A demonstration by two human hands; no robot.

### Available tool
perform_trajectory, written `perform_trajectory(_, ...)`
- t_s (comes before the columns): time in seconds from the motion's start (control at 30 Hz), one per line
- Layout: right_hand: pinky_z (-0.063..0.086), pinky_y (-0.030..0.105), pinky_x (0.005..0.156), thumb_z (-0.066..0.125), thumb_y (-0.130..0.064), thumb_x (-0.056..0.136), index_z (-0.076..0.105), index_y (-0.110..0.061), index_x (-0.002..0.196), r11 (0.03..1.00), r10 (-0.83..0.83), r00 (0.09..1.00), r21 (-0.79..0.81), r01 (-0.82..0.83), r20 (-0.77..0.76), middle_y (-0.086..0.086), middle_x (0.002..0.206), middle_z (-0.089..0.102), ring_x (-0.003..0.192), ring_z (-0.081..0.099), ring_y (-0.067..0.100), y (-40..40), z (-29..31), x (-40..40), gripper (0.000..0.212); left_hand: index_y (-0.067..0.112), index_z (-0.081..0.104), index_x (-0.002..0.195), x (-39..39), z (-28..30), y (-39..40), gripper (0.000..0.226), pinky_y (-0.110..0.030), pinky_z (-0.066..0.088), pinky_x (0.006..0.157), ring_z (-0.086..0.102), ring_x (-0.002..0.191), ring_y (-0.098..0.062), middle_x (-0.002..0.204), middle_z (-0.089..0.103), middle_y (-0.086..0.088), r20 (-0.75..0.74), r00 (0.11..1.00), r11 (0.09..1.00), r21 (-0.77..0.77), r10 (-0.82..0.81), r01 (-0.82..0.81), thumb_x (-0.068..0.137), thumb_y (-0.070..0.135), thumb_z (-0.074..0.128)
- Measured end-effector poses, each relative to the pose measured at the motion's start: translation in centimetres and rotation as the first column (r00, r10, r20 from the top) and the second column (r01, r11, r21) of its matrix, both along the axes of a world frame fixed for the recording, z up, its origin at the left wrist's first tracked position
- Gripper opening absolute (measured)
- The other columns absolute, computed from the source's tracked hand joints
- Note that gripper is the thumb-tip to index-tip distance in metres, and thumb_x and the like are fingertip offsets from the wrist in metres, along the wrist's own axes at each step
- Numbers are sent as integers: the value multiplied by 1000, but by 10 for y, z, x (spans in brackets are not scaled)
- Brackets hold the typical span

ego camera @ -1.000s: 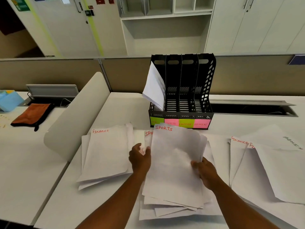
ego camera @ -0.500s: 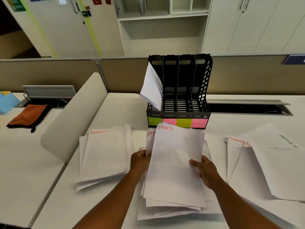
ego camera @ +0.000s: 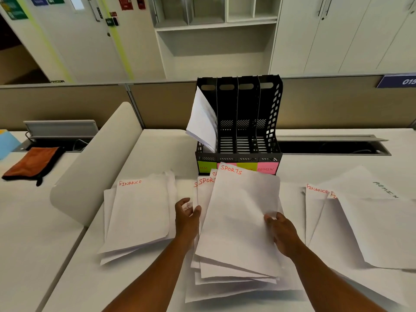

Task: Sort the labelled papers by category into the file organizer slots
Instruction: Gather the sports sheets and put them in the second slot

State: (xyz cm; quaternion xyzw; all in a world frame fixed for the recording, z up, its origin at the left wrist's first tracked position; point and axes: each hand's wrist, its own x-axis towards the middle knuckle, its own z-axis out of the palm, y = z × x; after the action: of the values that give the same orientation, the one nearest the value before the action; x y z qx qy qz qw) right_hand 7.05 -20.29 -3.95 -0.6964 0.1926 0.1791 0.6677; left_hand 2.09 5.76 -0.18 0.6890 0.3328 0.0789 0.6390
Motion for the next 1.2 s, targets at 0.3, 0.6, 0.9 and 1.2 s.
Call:
perform_trajectory(0.3, 48, 58, 96, 62, -27, 91, 61, -19, 114, 996, 38, 999, 81, -38, 7, 13, 114, 65, 106, 59, 38, -2, -1, -4, 24, 31, 39, 119, 0, -2, 0, 46, -40, 57, 87, 62, 100, -28, 126, 59, -10, 89, 996, 992, 126, -23, 11, 86, 22, 70)
perform_trajectory(0.6, 54, 44, 86, 71, -30, 84, 56, -19, 119, 993, 48, 999, 106, -48, 6, 5, 111, 66, 102, 62, 32, 2, 0, -5, 40, 29, 32, 120, 2, -5, -2, 73, -39, 58, 85, 62, 98, -25, 118, 55, -3, 37, 999, 1000, 14, 19, -19, 68, 38, 84)
perform_trajectory(0.9, 54, 37, 77, 67, -27, 86, 65, -29, 98, 989, 2, 1000, 145, 2, -22, 0, 105, 68, 97, 63, 25, 2, 3, 0, 12, 17, 44, 119, 5, 4, -7, 28, -33, 53, 92, 58, 114, -31, 126, 57, -11, 98, 995, 974, 225, -8, -14, 94, 17, 58)
perform_trajectory(1.2, 56, 39, 74, 68, -22, 86, 69, -20, 101, 981, -18, 999, 190, 26, -44, 6, 102, 70, 93, 64, 28, 3, -1, 1, 15, 21, 69, 97, 6, 7, -9, 22, -33, 55, 88, 66, 93, -19, 106, 72, -3, 37, 974, 970, 106, -225, 220, 97, 35, 52)
